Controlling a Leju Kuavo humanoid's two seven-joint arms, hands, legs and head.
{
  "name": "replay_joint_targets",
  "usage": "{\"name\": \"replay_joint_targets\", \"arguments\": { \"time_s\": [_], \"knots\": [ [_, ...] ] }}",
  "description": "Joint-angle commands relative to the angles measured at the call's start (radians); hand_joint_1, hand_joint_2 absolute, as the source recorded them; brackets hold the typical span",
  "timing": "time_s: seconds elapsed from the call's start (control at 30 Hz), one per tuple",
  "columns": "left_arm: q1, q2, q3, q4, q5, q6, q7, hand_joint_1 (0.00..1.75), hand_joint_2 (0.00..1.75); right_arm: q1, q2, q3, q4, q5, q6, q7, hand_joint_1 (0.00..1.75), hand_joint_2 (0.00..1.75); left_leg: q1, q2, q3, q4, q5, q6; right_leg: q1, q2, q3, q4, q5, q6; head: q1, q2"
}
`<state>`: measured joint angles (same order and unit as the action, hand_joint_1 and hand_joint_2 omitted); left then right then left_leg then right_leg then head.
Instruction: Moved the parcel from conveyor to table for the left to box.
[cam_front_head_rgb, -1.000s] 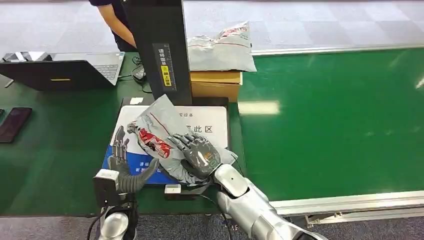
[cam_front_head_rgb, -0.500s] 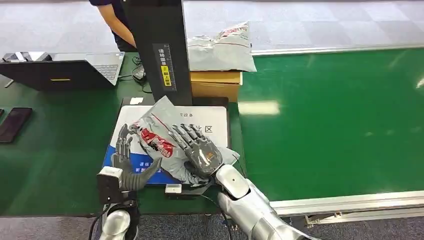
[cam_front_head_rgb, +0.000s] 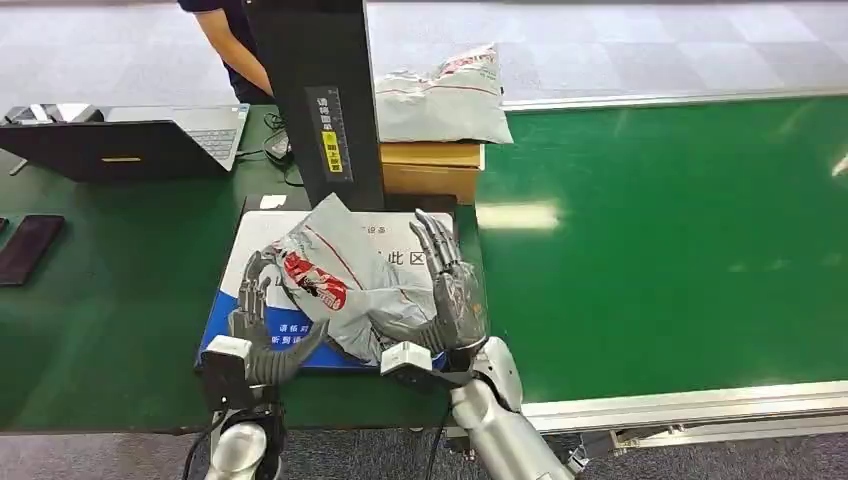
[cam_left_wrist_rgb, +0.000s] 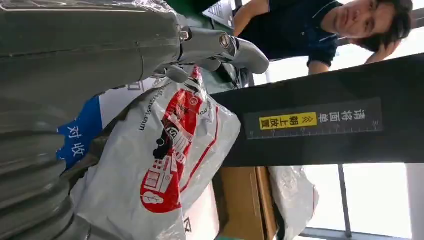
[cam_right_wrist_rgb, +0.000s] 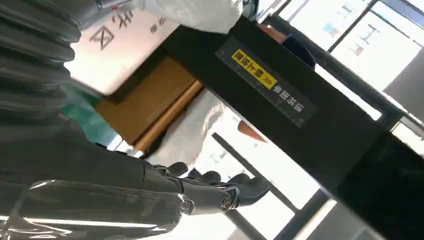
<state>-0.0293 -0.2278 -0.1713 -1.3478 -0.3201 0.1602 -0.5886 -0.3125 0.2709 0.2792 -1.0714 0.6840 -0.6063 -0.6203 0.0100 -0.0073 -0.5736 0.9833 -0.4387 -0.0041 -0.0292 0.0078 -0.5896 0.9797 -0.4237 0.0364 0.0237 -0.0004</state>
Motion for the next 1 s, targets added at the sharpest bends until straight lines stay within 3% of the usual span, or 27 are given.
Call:
{"name": "replay_joint_targets", "arguments": {
  "time_s": [0.03,0.43,0.53,1.0],
  "knots": [
    [0.034,0.028,-0.021,0.001,0.002,0.015,0.002,0.00,1.75,0.076,-0.115,0.115,-0.148,-0.209,0.117,0.003,0.00,0.00,0.000,-0.001,0.002,-0.001,-0.001,0.000,0.000,-0.002,0.003,-0.001,-0.001,-0.002,0.000,0.000],
    [0.056,0.078,-0.044,-0.103,-0.227,0.073,0.062,0.00,1.75,0.183,-0.149,0.082,-0.328,-0.272,0.125,-0.022,0.00,0.00,0.001,-0.002,0.002,-0.001,-0.001,0.000,0.001,-0.003,0.003,0.000,-0.002,-0.003,0.000,0.000],
    [0.015,0.115,-0.100,-0.093,-0.431,0.102,0.113,0.00,1.75,0.235,-0.154,0.076,-0.400,-0.272,0.125,-0.034,0.00,0.00,0.001,-0.003,0.002,-0.001,-0.001,0.000,0.001,-0.004,0.003,0.000,-0.002,-0.003,0.000,0.000],
    [-0.193,0.218,-0.276,0.047,-0.667,0.026,0.187,0.00,1.75,0.326,-0.157,0.039,-0.522,-0.295,0.133,-0.036,0.00,0.00,0.000,-0.005,0.003,-0.001,0.000,0.000,0.001,-0.006,0.003,-0.001,-0.002,-0.003,0.000,0.000]
  ]
}}
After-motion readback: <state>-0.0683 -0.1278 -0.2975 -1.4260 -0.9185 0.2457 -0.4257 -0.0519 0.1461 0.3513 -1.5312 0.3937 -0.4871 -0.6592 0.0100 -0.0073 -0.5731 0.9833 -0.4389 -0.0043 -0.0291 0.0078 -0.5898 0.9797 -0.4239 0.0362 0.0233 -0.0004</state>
